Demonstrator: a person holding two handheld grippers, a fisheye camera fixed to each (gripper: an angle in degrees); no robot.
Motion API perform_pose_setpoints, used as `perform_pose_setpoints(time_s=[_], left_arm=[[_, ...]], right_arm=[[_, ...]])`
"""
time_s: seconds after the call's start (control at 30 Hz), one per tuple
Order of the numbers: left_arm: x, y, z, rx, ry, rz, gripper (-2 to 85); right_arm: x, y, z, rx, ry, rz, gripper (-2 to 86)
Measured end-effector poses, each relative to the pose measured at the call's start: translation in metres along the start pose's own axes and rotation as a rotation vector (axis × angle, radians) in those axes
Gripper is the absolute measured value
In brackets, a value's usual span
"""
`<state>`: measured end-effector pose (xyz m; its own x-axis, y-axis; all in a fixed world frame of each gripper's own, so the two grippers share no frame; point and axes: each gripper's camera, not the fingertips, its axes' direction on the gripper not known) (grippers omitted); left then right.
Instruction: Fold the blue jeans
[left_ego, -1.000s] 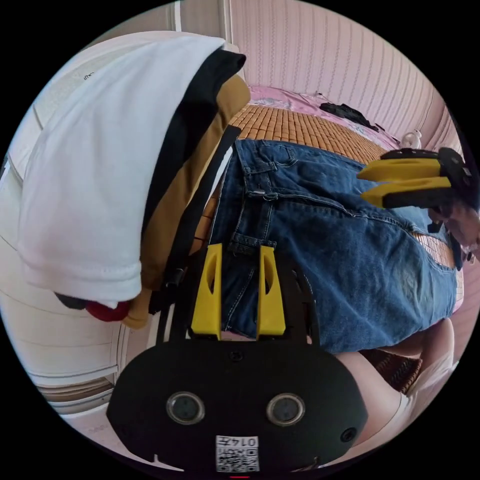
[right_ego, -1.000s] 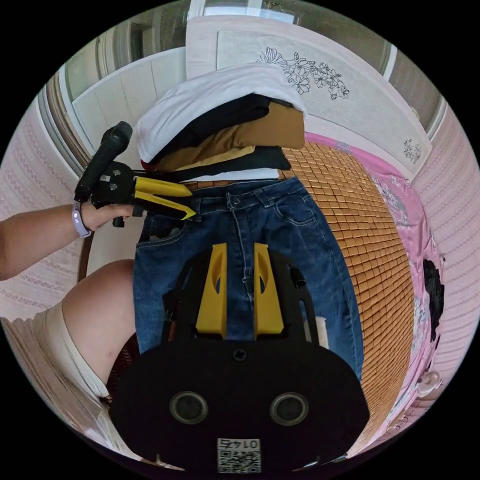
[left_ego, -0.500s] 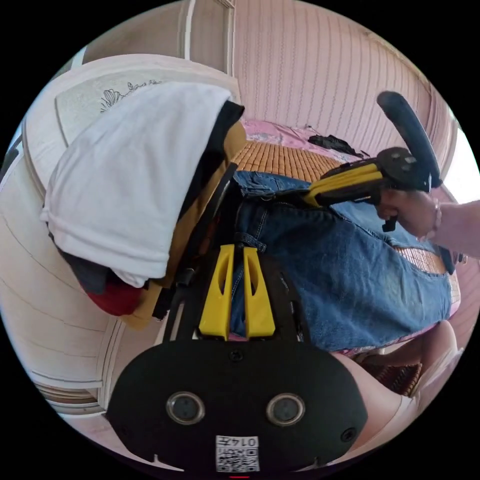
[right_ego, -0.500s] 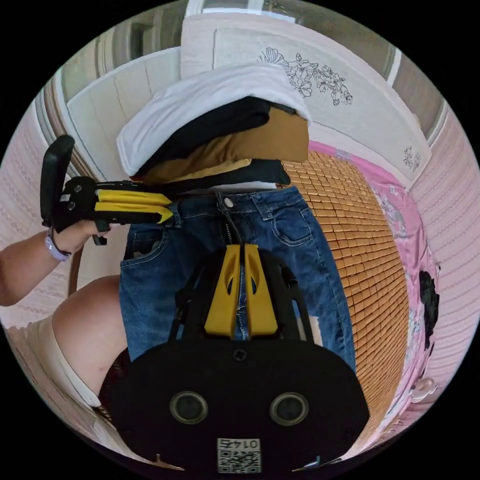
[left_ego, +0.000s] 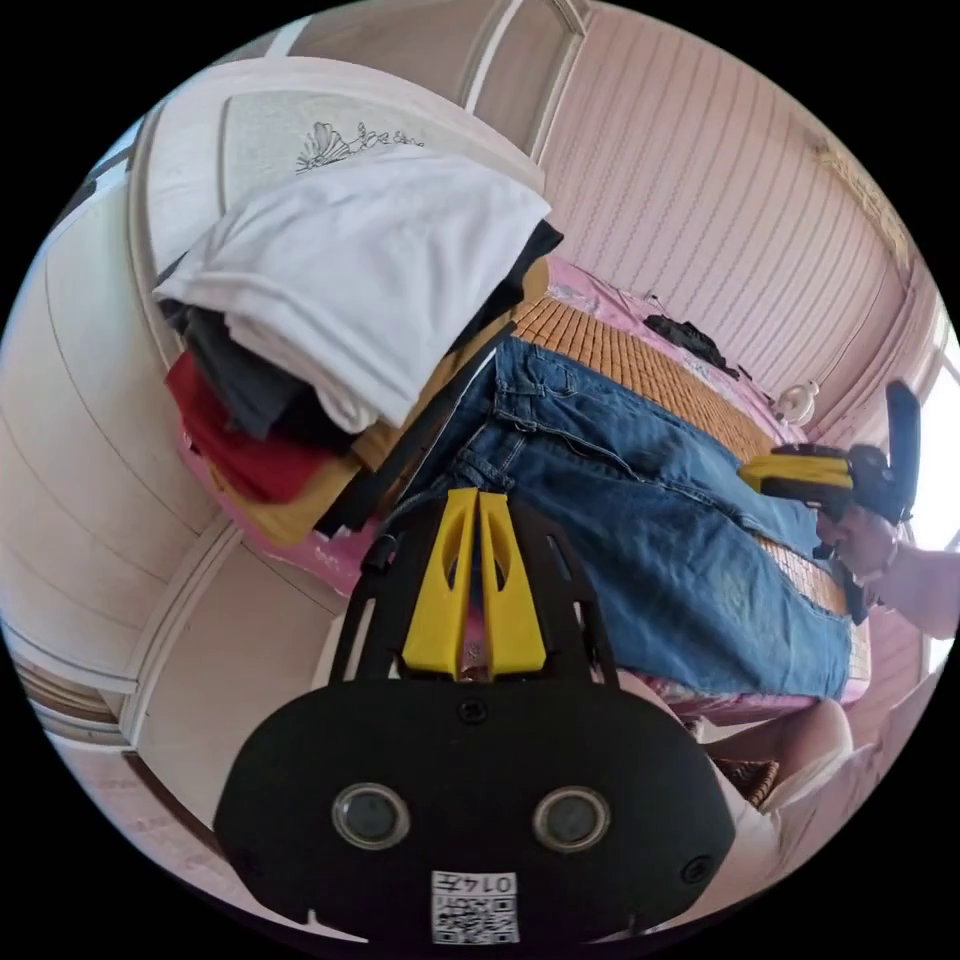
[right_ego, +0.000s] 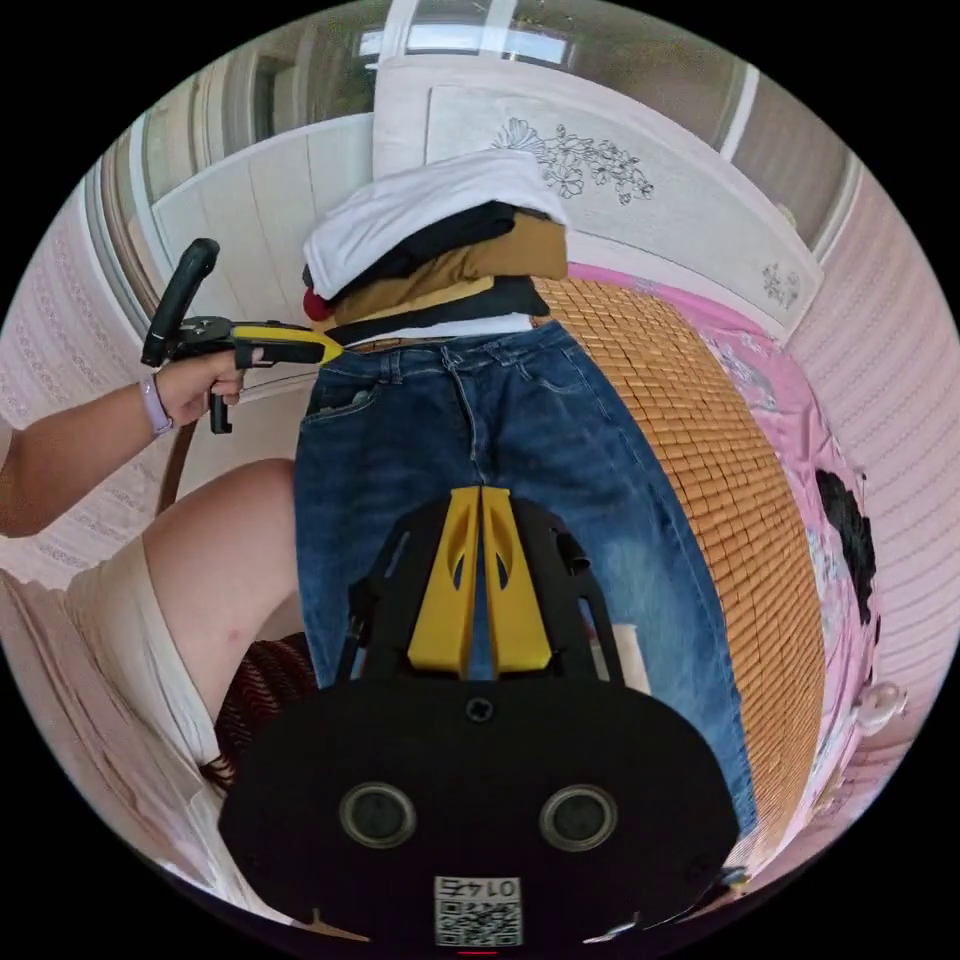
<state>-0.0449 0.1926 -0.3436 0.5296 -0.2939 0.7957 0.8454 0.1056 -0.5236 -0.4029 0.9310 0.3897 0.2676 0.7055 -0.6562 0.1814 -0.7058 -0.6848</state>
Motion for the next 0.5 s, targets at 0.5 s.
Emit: perform_pose_setpoints(time_s=[0.5], left_arm=[[-0.056,0.08,-0.034,-0.163,0.194,-0.374,-1.0]], right_arm=[[0.003,0.508,-0.192,-0.043,0.143,1.218,-0.6]])
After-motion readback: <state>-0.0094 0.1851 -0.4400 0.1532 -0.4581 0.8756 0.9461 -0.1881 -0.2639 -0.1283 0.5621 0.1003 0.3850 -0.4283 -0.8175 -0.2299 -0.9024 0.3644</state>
